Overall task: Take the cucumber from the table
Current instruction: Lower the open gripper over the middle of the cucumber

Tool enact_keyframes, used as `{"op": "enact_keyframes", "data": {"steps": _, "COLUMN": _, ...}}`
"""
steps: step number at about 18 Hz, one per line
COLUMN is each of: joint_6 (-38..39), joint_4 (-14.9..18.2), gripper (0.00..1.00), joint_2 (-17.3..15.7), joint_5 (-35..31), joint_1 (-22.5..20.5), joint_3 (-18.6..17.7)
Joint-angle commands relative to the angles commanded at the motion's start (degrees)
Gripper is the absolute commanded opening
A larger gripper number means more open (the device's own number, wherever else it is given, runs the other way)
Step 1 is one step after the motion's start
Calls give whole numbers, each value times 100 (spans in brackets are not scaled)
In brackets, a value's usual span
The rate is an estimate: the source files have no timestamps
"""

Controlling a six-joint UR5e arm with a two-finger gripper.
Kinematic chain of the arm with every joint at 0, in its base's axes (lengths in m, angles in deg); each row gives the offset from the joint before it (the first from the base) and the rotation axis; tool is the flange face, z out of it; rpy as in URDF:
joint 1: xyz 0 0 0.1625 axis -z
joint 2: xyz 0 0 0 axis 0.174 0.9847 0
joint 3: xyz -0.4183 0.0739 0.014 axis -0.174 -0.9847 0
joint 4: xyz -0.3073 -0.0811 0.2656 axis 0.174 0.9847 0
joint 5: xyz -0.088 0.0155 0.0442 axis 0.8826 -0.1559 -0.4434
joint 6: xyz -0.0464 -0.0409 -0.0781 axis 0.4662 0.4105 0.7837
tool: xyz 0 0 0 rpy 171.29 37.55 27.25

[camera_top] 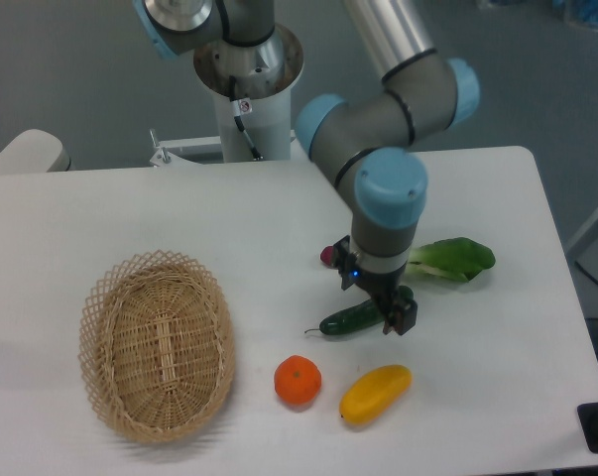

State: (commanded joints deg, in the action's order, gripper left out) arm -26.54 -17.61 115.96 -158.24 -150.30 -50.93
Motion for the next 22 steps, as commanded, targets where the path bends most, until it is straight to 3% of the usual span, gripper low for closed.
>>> {"op": "enact_keyframes", "data": {"steps": 4, "joint_6": 9, "joint_4": -263, "gripper": 100, "joint_2": 54, "joint_5": -72, "joint_1": 27, "joint_3": -324}}
{"op": "enact_keyframes", "data": {"steps": 7, "joint_6": 9, "joint_4": -685, "gripper": 100, "joint_2": 54, "joint_5": -63, "joint_1": 27, "joint_3": -571}}
{"op": "enact_keyframes", "data": {"steps": 22, "joint_6": 70, "joint_4": -888, "gripper": 100, "joint_2": 273, "joint_5": -63, "joint_1": 1, "joint_3": -738}}
